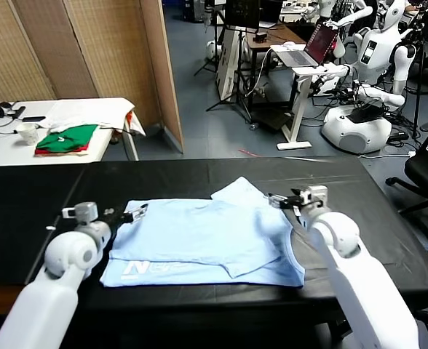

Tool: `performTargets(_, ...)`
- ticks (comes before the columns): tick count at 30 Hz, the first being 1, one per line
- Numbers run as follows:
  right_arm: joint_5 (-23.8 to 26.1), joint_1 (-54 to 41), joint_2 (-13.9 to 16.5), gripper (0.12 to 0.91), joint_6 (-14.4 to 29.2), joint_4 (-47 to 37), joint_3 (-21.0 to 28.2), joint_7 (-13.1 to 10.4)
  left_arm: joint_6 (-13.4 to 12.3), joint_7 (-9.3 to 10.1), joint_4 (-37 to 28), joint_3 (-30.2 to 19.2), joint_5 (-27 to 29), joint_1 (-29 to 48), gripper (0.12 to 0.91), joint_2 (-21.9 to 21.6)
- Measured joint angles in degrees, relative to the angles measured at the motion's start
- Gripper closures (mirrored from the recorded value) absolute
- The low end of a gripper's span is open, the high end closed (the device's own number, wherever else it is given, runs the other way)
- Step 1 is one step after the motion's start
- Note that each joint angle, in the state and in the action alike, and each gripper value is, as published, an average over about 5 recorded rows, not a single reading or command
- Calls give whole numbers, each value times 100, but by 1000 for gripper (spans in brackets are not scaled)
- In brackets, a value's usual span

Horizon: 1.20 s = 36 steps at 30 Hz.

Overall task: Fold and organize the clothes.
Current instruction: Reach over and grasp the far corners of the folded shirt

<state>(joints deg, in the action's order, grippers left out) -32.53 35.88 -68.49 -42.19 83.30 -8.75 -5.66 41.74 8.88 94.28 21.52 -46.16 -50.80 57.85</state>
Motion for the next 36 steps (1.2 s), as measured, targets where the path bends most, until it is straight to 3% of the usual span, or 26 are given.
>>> performTargets(18,173,-556,-311,119,2,-933,458,198,-205,1,-559,-41,175,256,123,84)
performTargets(22,190,-567,-316,165,26,-984,468,245,-189,-2,-600,-45,174,253,132,92)
performTargets(25,210,-586,-320,274,69,-1037,477,289,-166,-3,-595,-45,180,221,228,91)
performTargets(33,349,-616,-380,744,230,-1148,489,436,-157,-64,-564,-51,239,174,687,46)
performTargets(36,395,-590,-393,855,371,-1150,473,469,-197,-102,-598,-59,304,216,842,63)
